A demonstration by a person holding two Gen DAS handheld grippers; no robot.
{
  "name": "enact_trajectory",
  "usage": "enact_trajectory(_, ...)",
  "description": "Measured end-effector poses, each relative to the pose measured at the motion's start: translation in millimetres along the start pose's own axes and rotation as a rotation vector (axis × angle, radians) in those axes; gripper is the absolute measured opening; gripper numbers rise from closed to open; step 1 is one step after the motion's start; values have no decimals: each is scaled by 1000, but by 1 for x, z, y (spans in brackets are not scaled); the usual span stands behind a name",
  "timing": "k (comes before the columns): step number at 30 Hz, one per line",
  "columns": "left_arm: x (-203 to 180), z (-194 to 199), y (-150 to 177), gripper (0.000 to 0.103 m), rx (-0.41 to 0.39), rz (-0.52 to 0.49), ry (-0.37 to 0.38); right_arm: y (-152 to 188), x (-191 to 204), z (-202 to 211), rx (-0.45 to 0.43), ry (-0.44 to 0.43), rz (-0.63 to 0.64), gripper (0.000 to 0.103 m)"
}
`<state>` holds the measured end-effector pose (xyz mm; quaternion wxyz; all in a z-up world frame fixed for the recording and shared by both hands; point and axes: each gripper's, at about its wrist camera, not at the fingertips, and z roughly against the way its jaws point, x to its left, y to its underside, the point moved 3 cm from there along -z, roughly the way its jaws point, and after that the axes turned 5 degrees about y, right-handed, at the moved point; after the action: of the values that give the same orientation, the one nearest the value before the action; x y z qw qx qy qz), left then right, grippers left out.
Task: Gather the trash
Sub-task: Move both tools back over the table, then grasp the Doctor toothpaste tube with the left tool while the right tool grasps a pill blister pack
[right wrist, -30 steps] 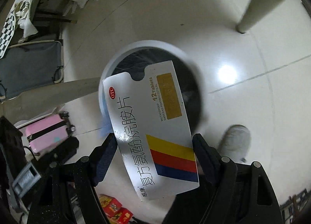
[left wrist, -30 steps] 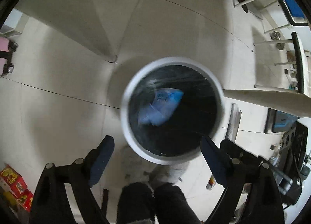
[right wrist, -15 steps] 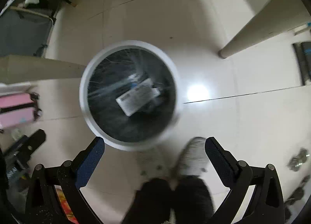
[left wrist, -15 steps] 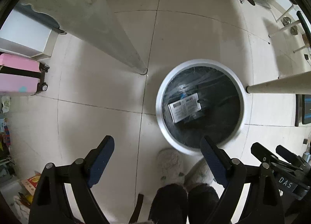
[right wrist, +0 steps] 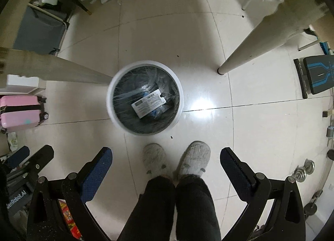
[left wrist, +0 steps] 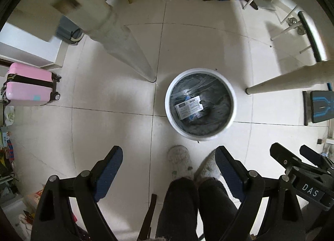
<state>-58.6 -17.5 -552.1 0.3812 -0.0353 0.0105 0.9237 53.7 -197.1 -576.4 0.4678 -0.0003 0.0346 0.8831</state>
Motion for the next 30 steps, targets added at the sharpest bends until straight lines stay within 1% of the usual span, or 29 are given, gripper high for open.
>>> enact_trajectory(5, 2, 62, 6, 90, -23, 9, 22, 14, 6, 74, -24, -30, -1, 103)
enact_trajectory(8, 3, 98, 2, 90, -44, 14, 31, 16, 8, 122, -46, -43, -8, 103)
enact_trajectory(10, 1, 127, -5, 90, -72, 12, 35, 14, 8, 157, -71, -50, -20, 103)
enact_trajectory(14, -4, 166, -25, 90, -131, 5, 34, -2, -3, 217, -118, -72, -76, 103)
enact_trajectory(17, -15, 190, -52, 90, -162, 21, 44, -27, -27, 259, -166, -65, -145, 103)
enact_trajectory(19, -25, 199, -68, 90, -170, 35, 61, -48, -51, 276, -182, -45, -199, 103)
enact_trajectory(21, -43, 204, -90, 90, -164, 65, 104, -69, -72, 282, -187, -31, -240, 103)
enact_trajectory(23, -64, 199, -110, 90, -133, 107, 155, -95, -101, 281, -174, -15, -285, 103)
enact_trajectory(25, -91, 185, -137, 90, -78, 172, 228, -116, -124, 276, -156, -1, -311, 103)
enact_trajectory(26, -102, 187, -144, 90, -58, 197, 252, -129, -137, 271, -149, 13, -324, 103)
enact_trajectory(28, -124, 174, -165, 89, -1, 299, 336, -152, -159, 264, -137, 27, -340, 103)
enact_trajectory(29, -136, 167, -180, 89, 26, 378, 393, -162, -168, 261, -134, 28, -346, 103)
enact_trajectory(30, -143, 165, -186, 89, 39, 426, 421, -169, -177, 256, -132, 32, -348, 103)
